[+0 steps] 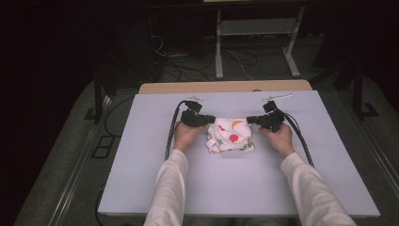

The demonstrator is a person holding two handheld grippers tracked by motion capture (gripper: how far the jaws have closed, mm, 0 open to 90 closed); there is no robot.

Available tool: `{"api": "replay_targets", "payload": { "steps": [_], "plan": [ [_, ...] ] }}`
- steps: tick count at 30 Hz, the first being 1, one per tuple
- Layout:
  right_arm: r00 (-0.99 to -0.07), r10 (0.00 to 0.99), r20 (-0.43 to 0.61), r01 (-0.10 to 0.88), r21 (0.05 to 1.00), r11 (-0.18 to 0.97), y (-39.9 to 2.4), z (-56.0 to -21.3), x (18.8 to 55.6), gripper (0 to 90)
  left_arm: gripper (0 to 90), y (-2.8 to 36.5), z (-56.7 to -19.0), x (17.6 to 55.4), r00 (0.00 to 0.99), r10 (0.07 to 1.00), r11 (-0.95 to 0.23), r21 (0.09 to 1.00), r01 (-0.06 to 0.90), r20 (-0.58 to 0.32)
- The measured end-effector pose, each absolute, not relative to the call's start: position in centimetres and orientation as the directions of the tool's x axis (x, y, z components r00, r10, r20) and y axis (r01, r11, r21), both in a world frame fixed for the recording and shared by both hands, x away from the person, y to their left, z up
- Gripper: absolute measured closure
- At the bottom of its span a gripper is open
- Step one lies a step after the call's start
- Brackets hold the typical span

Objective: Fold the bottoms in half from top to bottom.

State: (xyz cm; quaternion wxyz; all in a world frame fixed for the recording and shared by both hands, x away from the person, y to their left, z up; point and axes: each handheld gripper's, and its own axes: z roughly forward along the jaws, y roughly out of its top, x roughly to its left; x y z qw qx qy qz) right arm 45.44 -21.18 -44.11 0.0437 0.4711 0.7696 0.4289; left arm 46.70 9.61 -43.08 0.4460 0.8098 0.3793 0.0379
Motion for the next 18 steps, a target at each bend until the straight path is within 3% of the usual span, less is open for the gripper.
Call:
{"api": "replay_targets", "payload": {
  "steps": [18],
  "plan": [
    [-0.531,0.775,0.343,0.684,0.713,0.153,-20.8,-44.5,46.1,86.1,81.0,9.7,-43.3,47.8,0.701,0.649,-0.319,0.731,0.603,-0.296]
  ]
}}
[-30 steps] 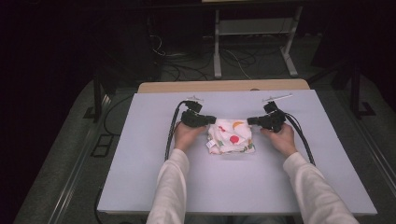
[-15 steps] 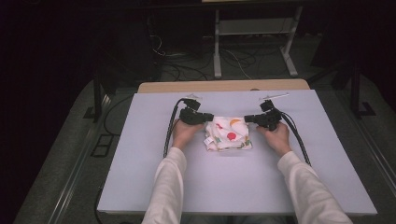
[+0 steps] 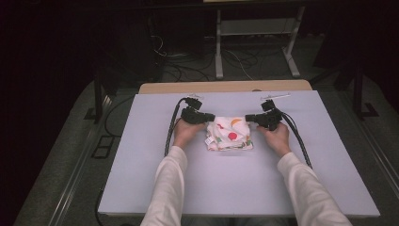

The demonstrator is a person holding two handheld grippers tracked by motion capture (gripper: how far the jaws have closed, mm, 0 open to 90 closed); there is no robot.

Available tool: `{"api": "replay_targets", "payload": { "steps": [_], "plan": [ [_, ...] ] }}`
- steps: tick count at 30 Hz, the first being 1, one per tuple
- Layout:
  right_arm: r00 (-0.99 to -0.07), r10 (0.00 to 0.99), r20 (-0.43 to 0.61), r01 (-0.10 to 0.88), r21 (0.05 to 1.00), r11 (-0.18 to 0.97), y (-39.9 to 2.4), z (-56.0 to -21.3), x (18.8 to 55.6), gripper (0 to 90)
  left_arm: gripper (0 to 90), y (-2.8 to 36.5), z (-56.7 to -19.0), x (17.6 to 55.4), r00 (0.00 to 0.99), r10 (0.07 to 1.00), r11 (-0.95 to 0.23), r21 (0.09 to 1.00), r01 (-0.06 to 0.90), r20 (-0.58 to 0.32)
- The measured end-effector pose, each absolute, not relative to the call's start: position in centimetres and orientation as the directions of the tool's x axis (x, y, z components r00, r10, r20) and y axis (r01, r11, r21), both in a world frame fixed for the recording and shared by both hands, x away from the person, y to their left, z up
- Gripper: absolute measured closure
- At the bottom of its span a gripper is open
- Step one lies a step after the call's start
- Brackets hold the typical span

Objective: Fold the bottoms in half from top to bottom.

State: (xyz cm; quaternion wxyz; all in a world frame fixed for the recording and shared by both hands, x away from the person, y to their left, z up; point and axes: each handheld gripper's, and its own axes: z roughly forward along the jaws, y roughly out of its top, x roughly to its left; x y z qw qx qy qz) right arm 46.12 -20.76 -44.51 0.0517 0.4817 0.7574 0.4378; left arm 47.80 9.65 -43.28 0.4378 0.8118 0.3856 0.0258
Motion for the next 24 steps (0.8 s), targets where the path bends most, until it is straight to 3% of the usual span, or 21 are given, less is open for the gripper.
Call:
{"api": "replay_targets", "payload": {
  "steps": [5,10,15,24],
  "plan": [
    [-0.525,0.771,0.361,0.69,0.711,0.137,-20.8,-44.7,46.2,85.0,78.9,9.7,-43.4,47.7,0.695,0.655,-0.315,0.729,0.608,-0.297],
    [-0.52,0.768,0.373,0.68,0.725,0.109,-21.1,-44.6,46.0,74.3,66.4,10.4,-43.8,47.4,0.666,0.669,-0.268,0.729,0.63,-0.33],
    [-0.52,0.772,0.365,0.665,0.74,0.098,-21.5,-44.1,45.7,57.0,41.0,10.9,-43.8,46.9,0.648,0.695,-0.264,0.727,0.634,-0.312],
    [-0.519,0.782,0.345,0.665,0.738,0.116,-22.5,-43.0,45.3,16.3,12.0,12.1,-43.1,46.3,0.647,0.686,-0.238,0.738,0.632,-0.333]
  ]
}}
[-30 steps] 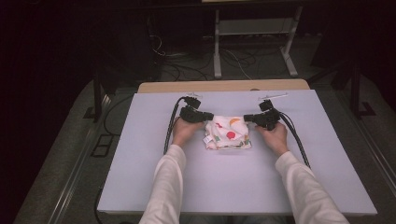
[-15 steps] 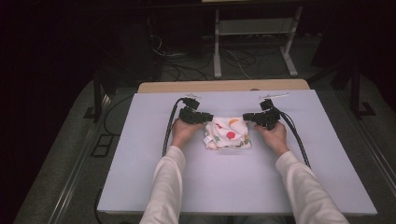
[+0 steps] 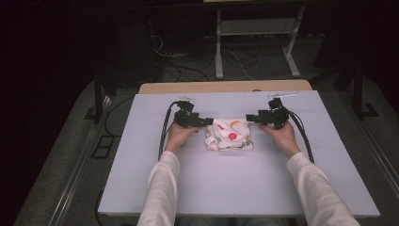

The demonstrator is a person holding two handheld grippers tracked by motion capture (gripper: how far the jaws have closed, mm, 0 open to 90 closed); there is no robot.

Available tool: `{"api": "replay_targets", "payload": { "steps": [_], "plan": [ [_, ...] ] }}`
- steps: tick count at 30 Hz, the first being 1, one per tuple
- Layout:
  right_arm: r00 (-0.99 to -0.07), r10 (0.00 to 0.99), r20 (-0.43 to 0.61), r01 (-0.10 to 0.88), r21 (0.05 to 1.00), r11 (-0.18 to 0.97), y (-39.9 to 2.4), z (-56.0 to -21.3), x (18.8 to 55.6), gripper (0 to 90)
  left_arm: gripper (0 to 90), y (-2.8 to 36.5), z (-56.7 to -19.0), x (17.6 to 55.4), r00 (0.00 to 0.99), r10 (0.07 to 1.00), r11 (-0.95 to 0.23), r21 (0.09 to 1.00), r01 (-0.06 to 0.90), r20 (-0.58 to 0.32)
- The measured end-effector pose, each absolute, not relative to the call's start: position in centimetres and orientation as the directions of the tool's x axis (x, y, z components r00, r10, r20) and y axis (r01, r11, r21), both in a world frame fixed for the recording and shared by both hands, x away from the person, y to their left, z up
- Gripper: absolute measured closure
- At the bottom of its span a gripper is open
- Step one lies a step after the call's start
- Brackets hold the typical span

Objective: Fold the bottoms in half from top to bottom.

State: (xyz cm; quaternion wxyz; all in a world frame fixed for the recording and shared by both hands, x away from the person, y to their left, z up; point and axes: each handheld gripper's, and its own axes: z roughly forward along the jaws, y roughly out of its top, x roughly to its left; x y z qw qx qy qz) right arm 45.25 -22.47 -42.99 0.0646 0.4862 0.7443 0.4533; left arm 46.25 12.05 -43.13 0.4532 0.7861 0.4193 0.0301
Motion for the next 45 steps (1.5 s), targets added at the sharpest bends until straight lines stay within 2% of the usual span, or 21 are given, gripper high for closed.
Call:
{"api": "replay_targets", "payload": {
  "steps": [3,6,8,45],
  "plan": [
    [-0.53,0.777,0.339,0.668,0.731,0.136,-22.7,-42.7,45.0,12.4,3.3,12.1,-43.0,46.1,0.645,0.695,-0.248,0.736,0.629,-0.317],
    [-0.539,0.77,0.343,0.668,0.731,0.142,-23.0,-42.4,44.7,3.0,0.0,12.2,-42.7,45.9,0.647,0.697,-0.25,0.74,0.624,-0.31],
    [-0.544,0.766,0.343,0.664,0.734,0.143,-23.2,-42.2,44.5,0.5,0.0,12.3,-42.5,45.8,0.651,0.696,-0.251,0.746,0.617,-0.304],
    [-0.598,0.743,0.302,0.621,0.76,0.191,-25.9,-40.5,38.7,0.0,0.0,15.8,-39.7,39.9,0.67,0.712,-0.264,0.804,0.533,-0.21]
  ]
}}
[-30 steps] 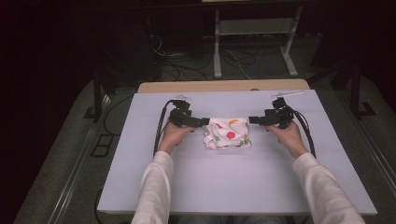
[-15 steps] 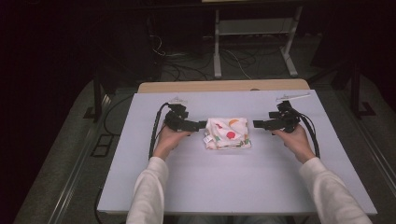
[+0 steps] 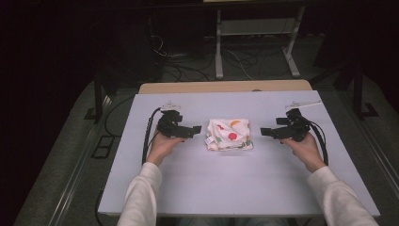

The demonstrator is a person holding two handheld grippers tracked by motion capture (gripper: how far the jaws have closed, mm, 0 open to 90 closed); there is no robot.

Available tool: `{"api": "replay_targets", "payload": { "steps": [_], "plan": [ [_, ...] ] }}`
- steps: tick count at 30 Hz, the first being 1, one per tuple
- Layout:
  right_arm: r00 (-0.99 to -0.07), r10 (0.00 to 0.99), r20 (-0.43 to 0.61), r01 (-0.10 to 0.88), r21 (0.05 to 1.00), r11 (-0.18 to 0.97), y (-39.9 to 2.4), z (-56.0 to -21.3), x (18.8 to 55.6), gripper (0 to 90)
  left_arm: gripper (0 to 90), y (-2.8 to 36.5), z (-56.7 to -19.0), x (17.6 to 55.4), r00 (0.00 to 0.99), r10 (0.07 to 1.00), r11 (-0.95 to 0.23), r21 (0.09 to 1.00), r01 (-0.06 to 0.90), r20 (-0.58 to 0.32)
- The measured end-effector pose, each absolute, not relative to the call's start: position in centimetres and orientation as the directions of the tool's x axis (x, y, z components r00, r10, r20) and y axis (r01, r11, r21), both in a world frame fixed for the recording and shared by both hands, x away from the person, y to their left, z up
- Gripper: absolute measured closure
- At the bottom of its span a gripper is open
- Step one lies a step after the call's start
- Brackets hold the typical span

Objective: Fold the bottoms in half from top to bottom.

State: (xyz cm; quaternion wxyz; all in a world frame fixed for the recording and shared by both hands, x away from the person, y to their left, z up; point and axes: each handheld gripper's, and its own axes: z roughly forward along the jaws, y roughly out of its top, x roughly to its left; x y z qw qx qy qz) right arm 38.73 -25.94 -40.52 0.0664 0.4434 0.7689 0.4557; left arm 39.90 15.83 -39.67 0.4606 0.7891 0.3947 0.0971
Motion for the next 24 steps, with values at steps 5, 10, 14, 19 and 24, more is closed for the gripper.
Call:
{"api": "replay_targets", "payload": {
  "steps": [5,10,14,19,24],
  "plan": [
    [-0.602,0.738,0.306,0.619,0.762,0.189,-26.2,-40.4,38.0,0.0,0.0,16.0,-39.1,38.9,0.686,0.698,-0.26,0.819,0.512,-0.207],
    [-0.607,0.732,0.308,0.617,0.764,0.19,-26.4,-40.4,37.1,0.0,0.0,16.0,-38.6,38.1,0.698,0.69,-0.267,0.829,0.491,-0.192],
    [-0.613,0.73,0.301,0.617,0.76,0.204,-26.4,-40.7,36.3,0.0,0.0,16.2,-38.4,37.5,0.705,0.686,-0.271,0.835,0.479,-0.182],
    [-0.615,0.731,0.296,0.617,0.757,0.213,-26.8,-40.9,35.5,0.0,0.0,16.6,-38.4,36.6,0.711,0.683,-0.278,0.84,0.467,-0.169],
    [-0.613,0.732,0.296,0.616,0.76,0.208,-27.0,-41.0,34.5,0.0,0.0,17.0,-38.7,35.7,0.711,0.683,-0.275,0.842,0.463,-0.169]
  ]
}}
